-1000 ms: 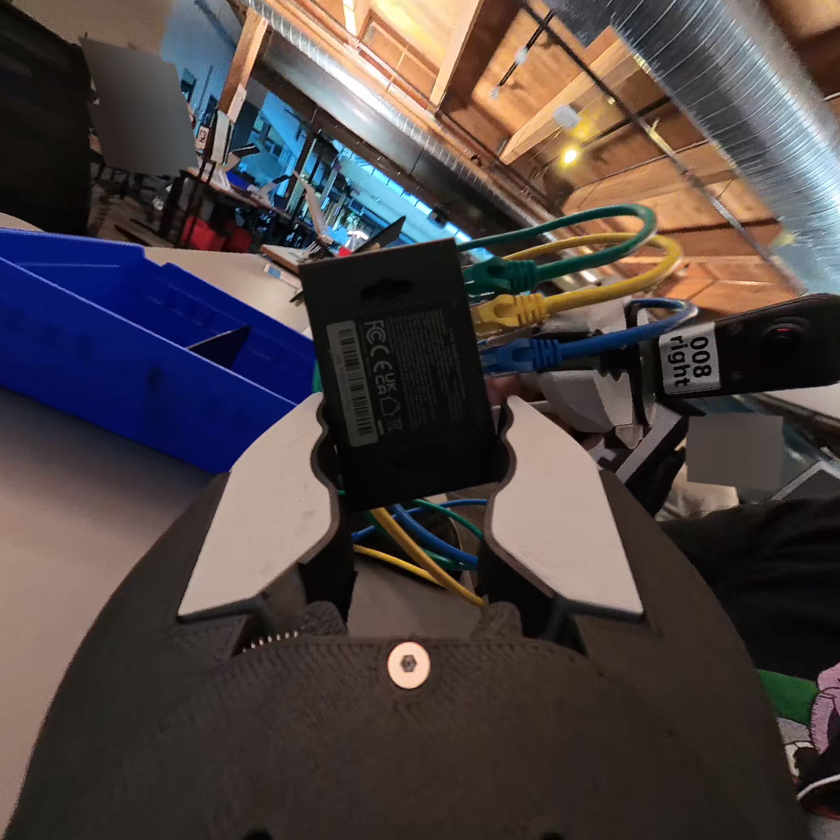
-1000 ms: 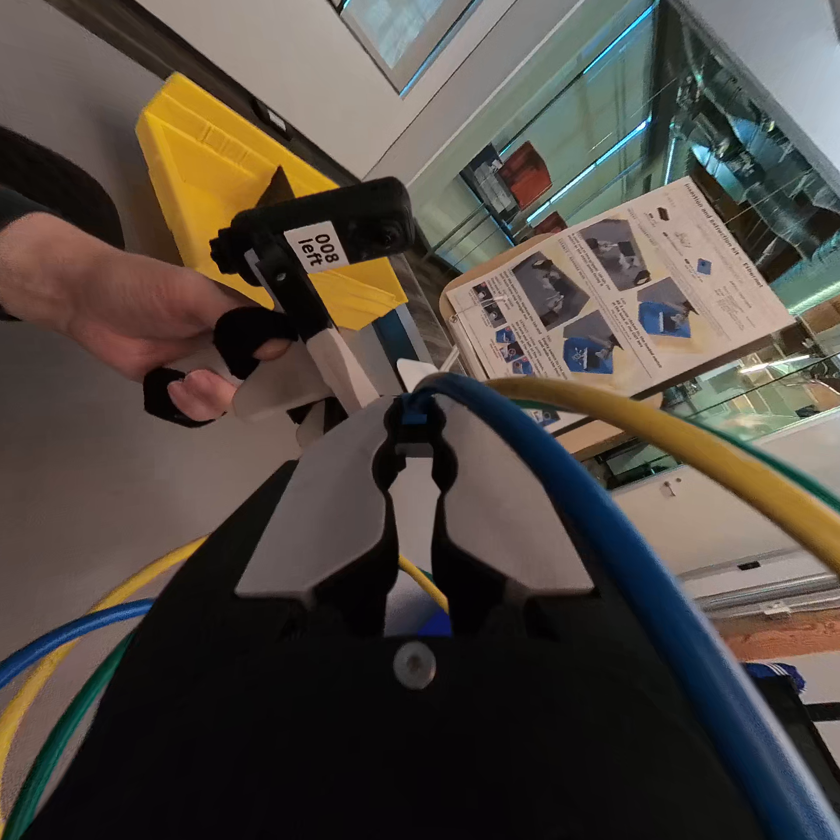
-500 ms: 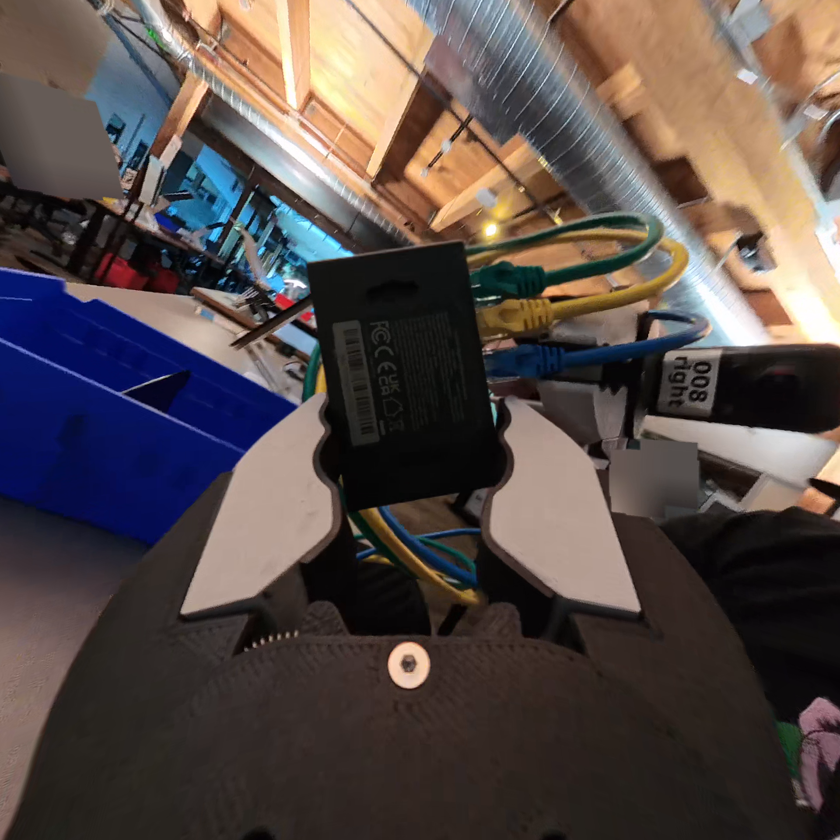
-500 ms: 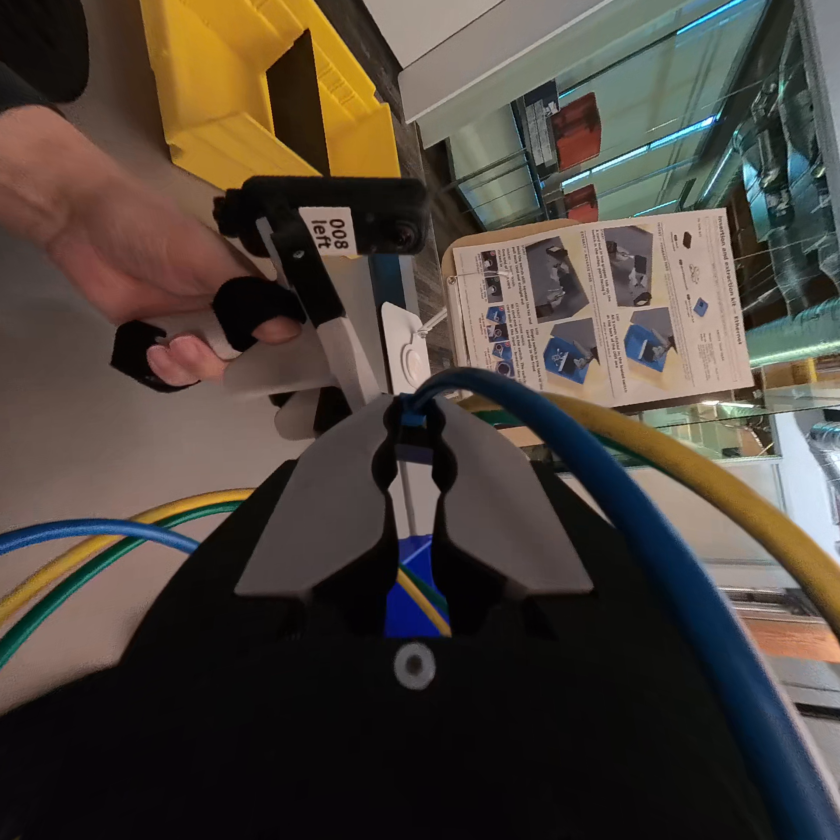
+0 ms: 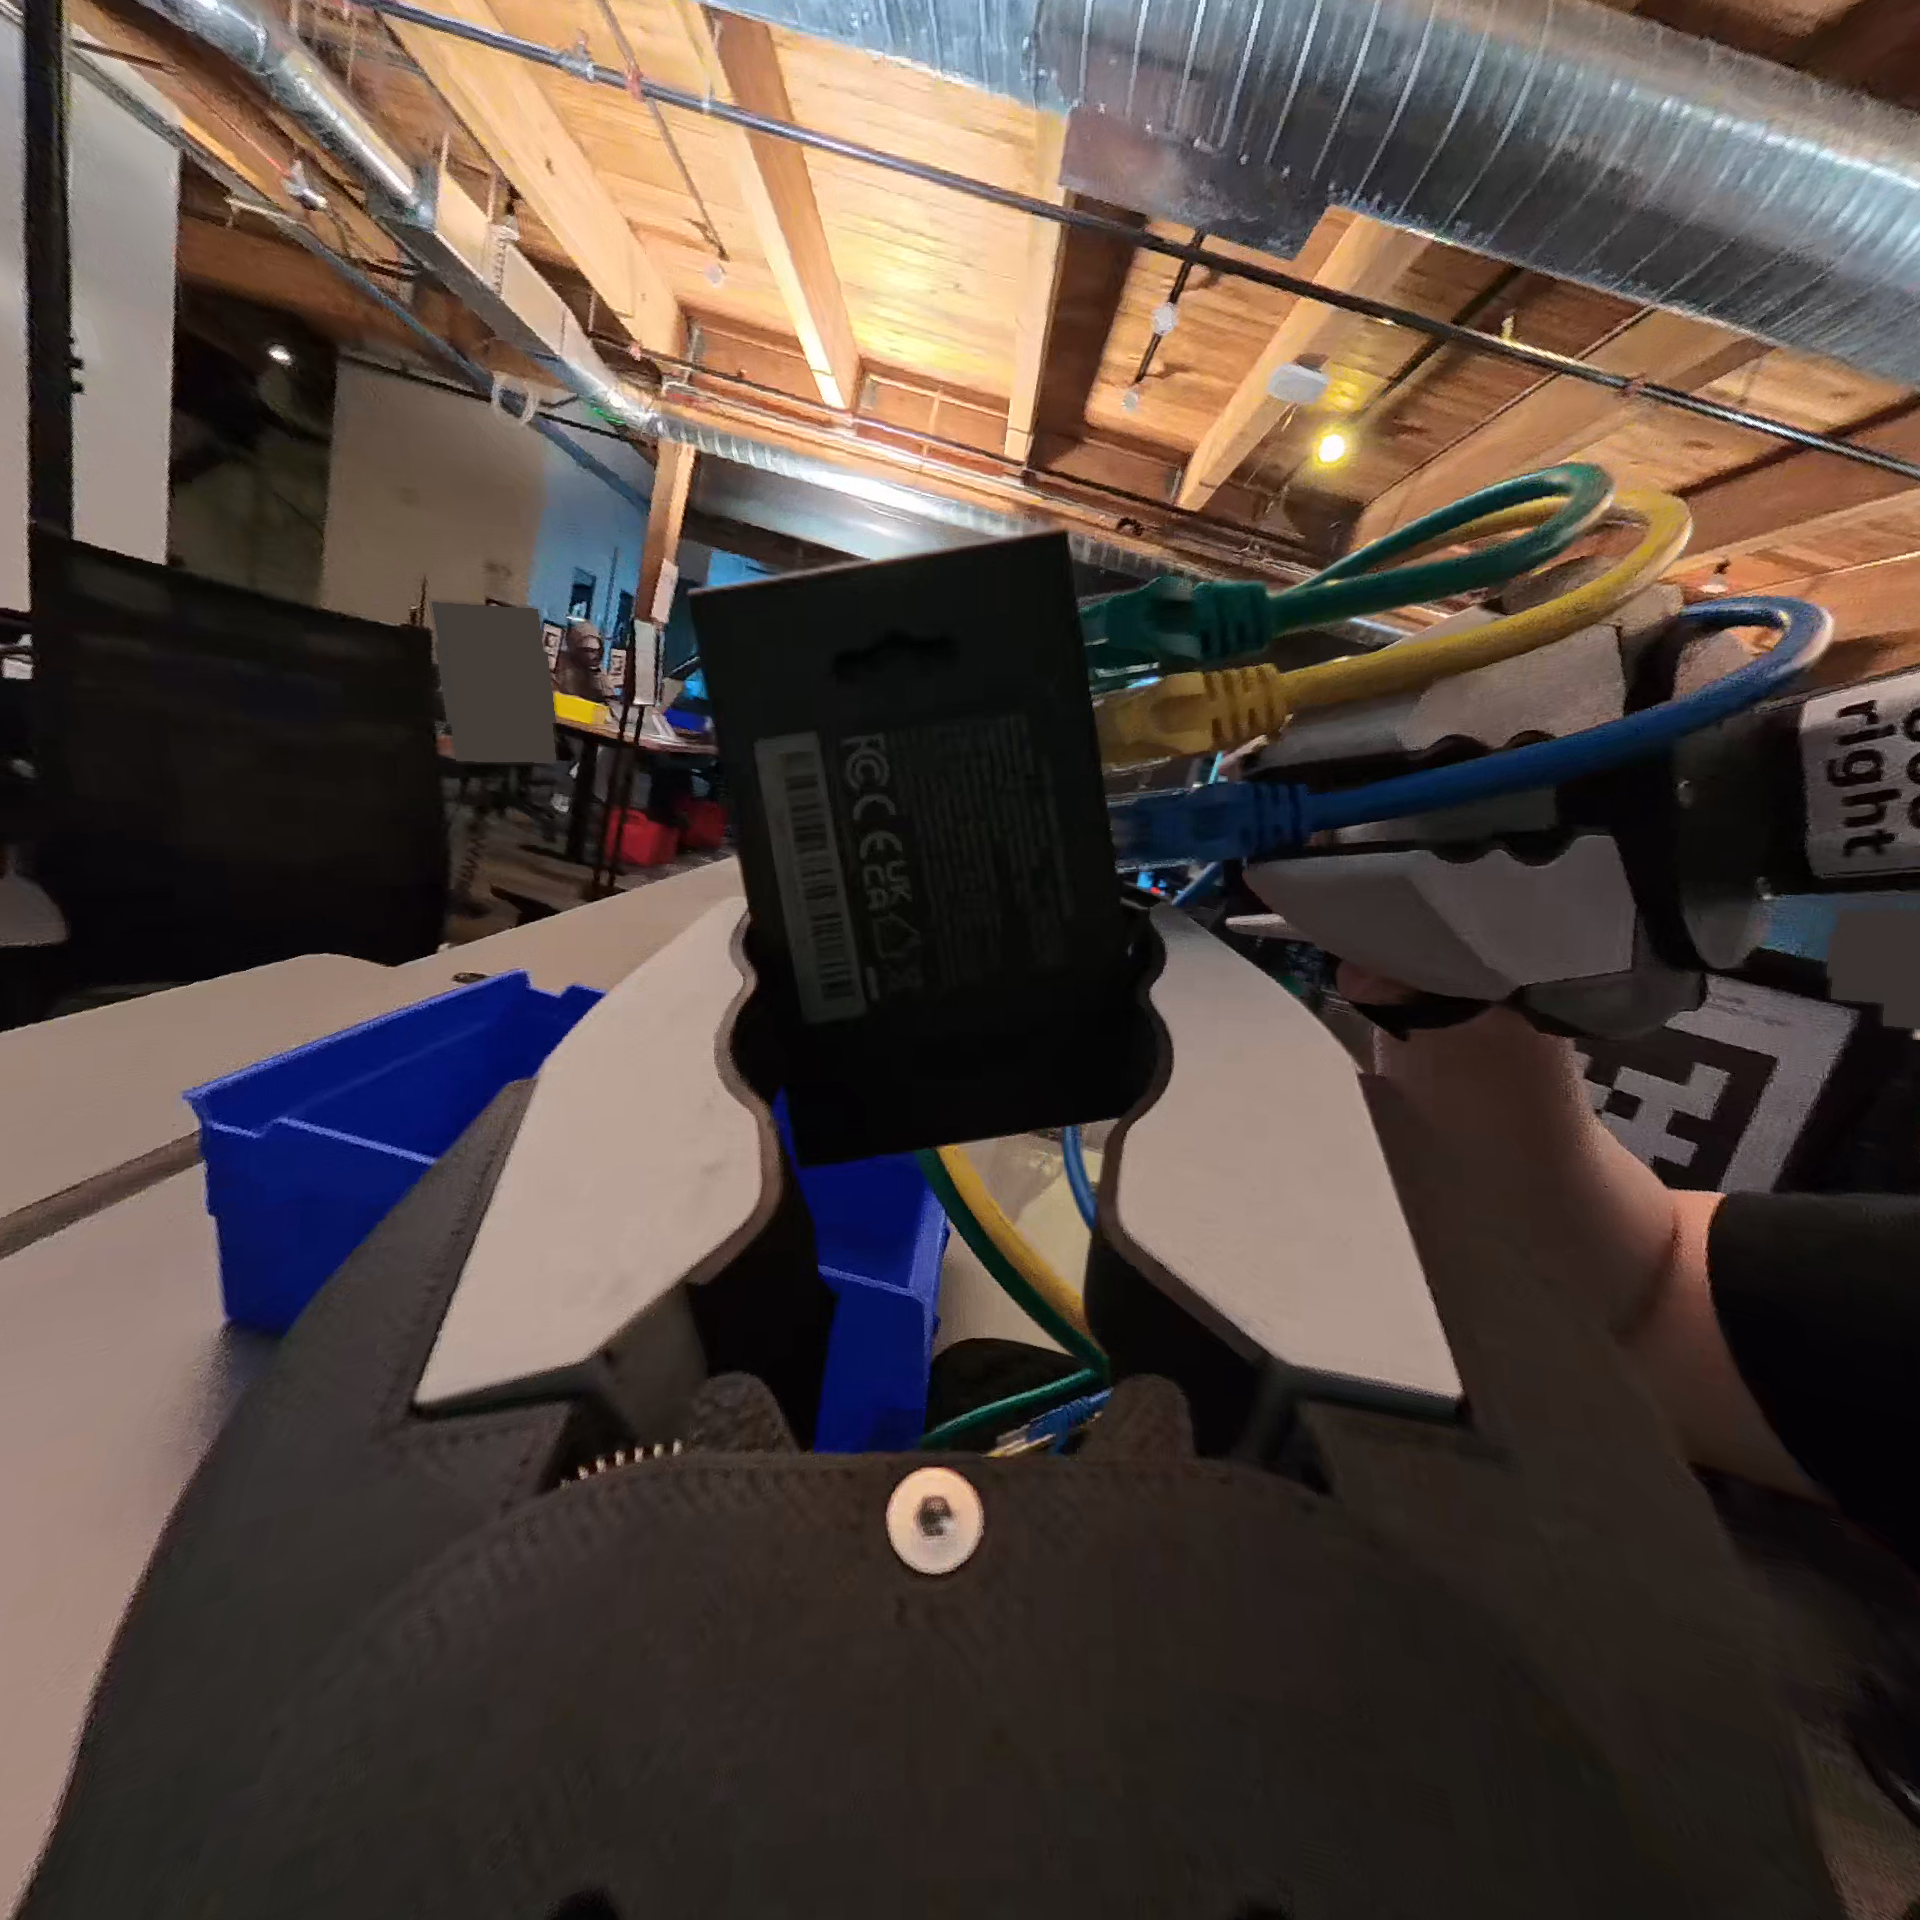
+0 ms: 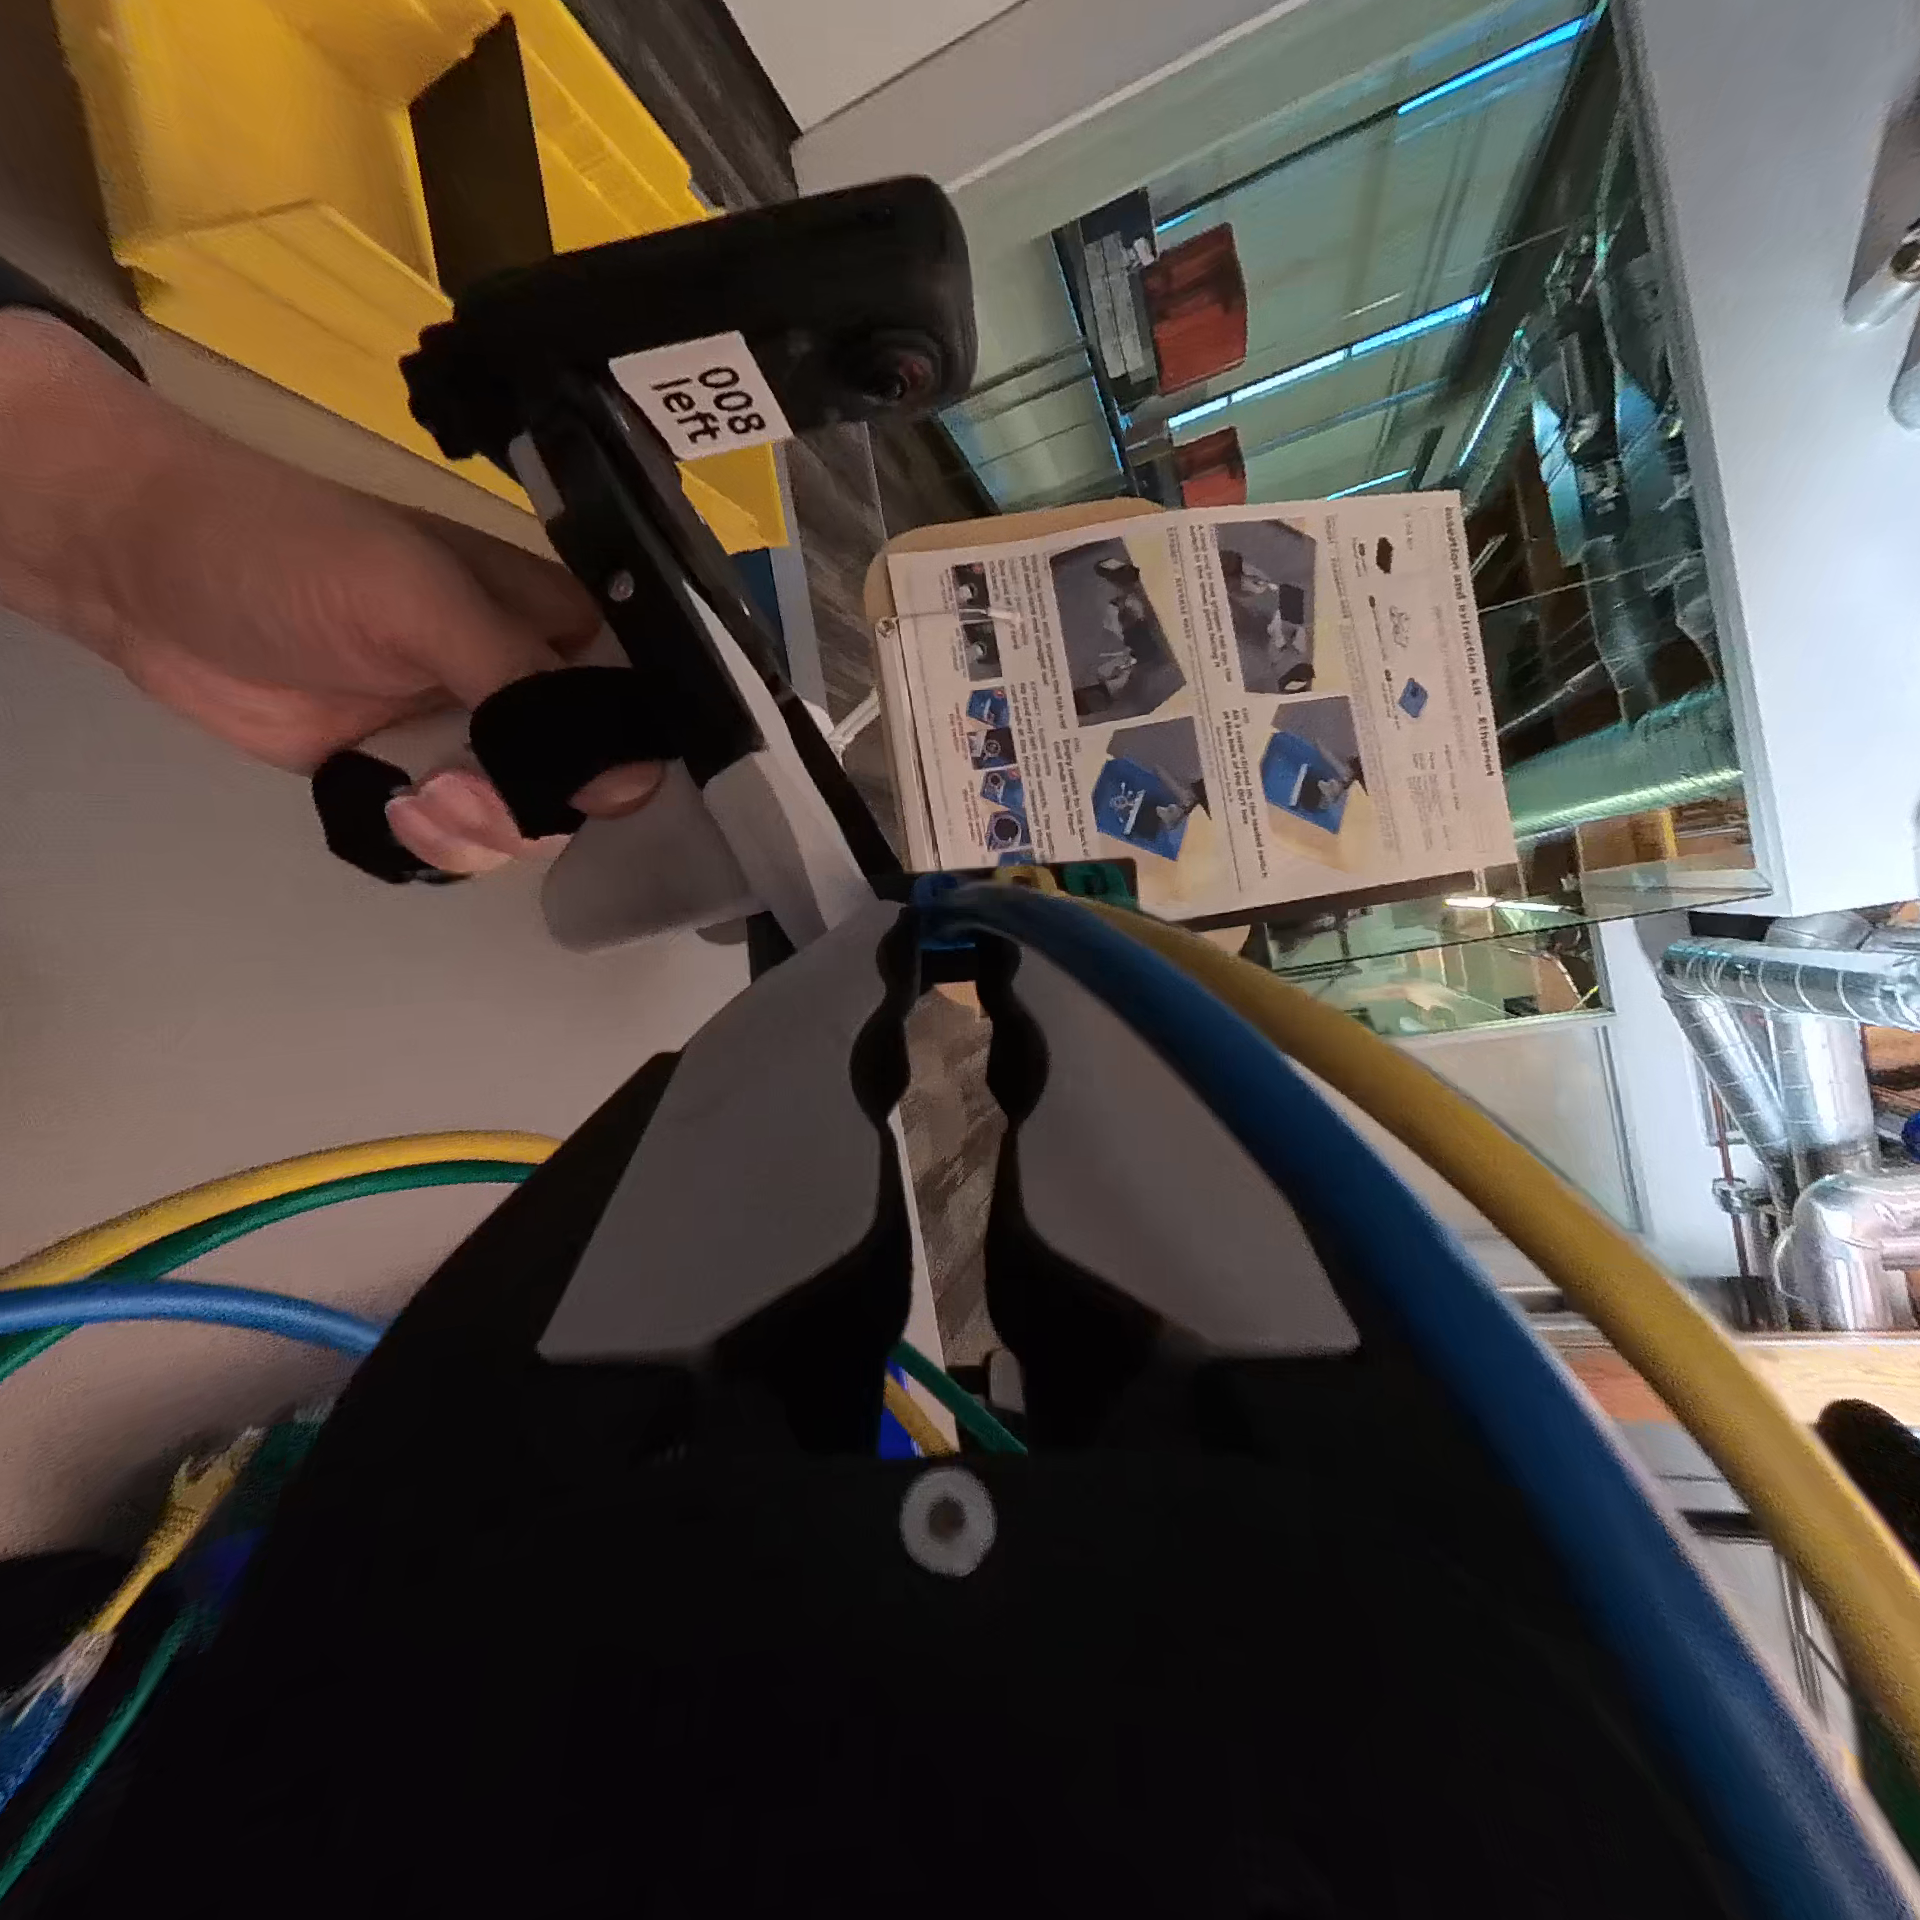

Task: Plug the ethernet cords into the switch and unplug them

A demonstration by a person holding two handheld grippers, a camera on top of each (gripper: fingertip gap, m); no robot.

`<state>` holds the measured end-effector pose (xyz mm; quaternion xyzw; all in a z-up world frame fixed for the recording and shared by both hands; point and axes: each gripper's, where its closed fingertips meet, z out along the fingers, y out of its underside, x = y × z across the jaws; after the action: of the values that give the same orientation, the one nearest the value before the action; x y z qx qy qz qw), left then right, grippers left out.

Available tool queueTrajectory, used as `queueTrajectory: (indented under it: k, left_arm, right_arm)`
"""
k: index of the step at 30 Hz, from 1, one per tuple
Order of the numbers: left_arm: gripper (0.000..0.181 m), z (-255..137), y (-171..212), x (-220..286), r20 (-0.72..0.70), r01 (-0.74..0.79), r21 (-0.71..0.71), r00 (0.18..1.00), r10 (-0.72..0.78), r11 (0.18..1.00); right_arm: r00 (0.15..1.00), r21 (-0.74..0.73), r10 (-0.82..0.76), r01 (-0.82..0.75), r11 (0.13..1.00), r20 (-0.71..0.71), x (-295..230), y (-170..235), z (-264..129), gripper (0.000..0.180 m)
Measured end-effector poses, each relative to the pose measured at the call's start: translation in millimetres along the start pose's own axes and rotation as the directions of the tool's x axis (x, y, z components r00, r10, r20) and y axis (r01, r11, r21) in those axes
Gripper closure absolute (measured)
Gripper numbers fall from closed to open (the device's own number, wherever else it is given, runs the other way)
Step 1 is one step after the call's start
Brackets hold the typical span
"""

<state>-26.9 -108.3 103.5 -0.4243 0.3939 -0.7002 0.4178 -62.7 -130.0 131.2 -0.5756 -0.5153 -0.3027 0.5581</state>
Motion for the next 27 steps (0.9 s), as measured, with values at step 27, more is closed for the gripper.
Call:
queueTrajectory:
  k: [27]
  left_arm:
    - [0.118, -14.4, -15.2, -26.3, 0.089, 0.237, 0.107, 0.965, -0.247, 0.965]
  right_arm:
    - [0.991, -0.046, 0.090, -0.095, 0.994, -0.102, 13.5, 6.5, 27.3, 0.165]
